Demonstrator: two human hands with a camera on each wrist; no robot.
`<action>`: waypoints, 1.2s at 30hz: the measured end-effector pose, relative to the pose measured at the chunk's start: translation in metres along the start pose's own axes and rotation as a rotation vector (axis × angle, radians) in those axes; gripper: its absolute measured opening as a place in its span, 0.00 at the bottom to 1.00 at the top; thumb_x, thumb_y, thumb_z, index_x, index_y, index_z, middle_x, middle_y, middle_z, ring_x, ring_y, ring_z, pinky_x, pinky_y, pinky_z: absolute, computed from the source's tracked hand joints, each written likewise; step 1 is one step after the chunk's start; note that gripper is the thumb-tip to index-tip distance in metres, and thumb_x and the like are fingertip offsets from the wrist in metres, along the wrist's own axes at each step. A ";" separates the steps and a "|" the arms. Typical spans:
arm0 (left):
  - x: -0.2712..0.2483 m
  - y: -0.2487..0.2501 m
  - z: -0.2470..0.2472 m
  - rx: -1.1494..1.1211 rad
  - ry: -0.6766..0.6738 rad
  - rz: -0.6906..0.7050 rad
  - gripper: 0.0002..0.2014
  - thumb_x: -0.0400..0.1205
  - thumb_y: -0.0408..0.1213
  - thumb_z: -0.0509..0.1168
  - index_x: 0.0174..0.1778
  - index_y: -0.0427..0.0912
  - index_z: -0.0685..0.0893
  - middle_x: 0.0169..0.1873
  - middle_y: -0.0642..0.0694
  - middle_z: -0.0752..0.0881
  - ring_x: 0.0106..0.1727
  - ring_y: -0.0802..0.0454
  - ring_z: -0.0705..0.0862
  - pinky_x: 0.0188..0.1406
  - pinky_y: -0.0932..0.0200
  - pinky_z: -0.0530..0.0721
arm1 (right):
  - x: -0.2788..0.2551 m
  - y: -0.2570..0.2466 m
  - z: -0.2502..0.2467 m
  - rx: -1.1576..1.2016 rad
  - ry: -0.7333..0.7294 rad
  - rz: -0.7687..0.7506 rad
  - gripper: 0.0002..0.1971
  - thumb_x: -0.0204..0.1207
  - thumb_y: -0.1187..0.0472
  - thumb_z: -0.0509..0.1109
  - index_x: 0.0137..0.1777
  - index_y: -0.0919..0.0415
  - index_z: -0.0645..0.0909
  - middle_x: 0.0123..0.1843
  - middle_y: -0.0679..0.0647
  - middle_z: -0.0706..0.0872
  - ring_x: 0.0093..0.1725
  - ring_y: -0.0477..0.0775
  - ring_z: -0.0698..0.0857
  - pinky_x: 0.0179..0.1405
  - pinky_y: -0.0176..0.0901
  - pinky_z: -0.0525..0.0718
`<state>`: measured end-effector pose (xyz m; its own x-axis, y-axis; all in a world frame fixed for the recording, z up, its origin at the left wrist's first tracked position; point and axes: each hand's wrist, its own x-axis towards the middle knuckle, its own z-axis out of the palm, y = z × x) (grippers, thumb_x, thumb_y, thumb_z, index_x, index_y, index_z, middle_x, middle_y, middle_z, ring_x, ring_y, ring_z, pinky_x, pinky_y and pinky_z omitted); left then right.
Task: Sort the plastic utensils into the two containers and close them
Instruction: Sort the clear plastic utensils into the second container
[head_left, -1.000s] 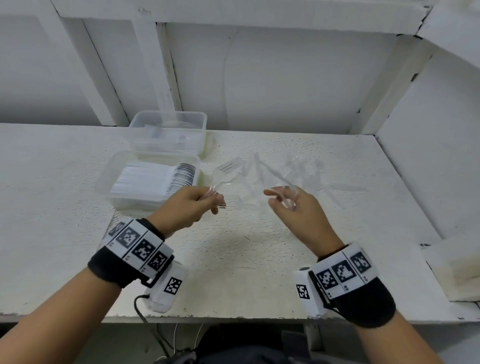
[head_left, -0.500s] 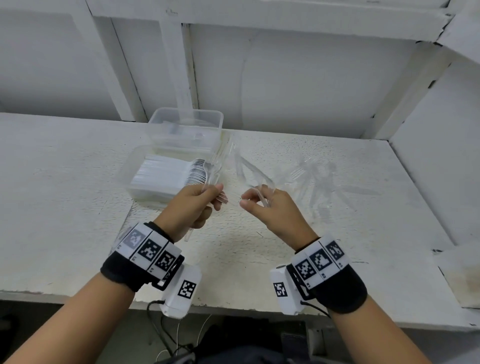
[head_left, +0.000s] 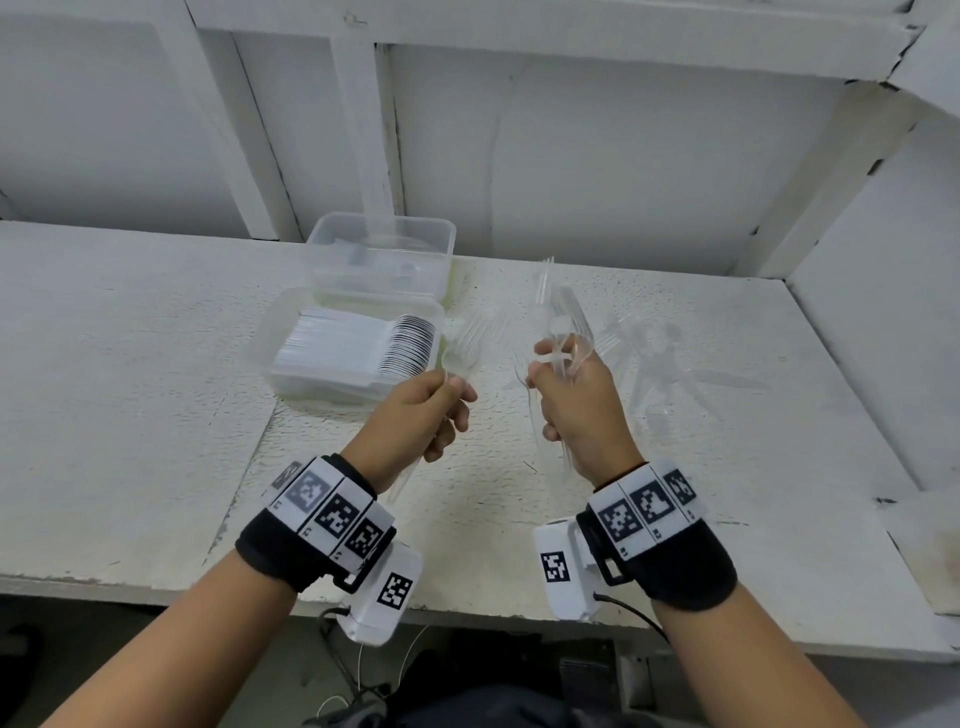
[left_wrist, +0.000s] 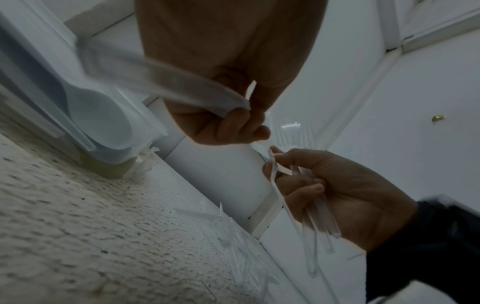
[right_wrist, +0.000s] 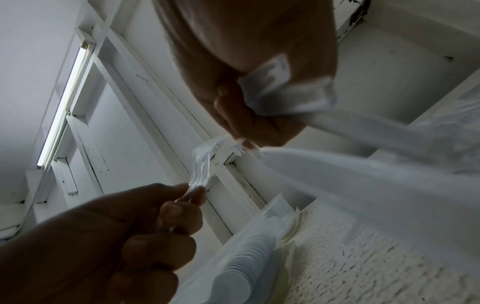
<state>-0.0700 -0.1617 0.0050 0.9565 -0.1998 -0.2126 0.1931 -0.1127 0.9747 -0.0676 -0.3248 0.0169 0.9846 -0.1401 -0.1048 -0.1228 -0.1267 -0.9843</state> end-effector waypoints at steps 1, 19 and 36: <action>0.001 -0.001 0.000 0.023 -0.002 0.013 0.12 0.87 0.38 0.54 0.41 0.42 0.79 0.24 0.51 0.79 0.19 0.60 0.70 0.17 0.68 0.67 | 0.000 0.000 0.001 -0.011 -0.003 0.009 0.11 0.78 0.67 0.61 0.43 0.48 0.75 0.36 0.52 0.78 0.21 0.38 0.70 0.16 0.33 0.69; 0.010 -0.005 0.008 0.340 0.044 0.146 0.12 0.87 0.40 0.53 0.46 0.46 0.81 0.39 0.55 0.84 0.40 0.58 0.81 0.40 0.63 0.76 | 0.000 -0.003 -0.001 0.104 0.020 0.040 0.06 0.77 0.57 0.70 0.39 0.55 0.81 0.32 0.51 0.79 0.16 0.40 0.66 0.14 0.33 0.65; 0.008 -0.011 0.028 0.164 0.137 0.165 0.11 0.87 0.46 0.48 0.46 0.48 0.72 0.27 0.52 0.70 0.24 0.62 0.68 0.25 0.67 0.68 | -0.008 0.004 0.017 0.000 -0.009 -0.050 0.10 0.79 0.64 0.66 0.57 0.59 0.85 0.22 0.35 0.78 0.16 0.36 0.73 0.18 0.23 0.67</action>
<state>-0.0708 -0.1894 -0.0096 0.9949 -0.0962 -0.0293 0.0046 -0.2479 0.9688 -0.0737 -0.3072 0.0111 0.9906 -0.1244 -0.0569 -0.0735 -0.1330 -0.9884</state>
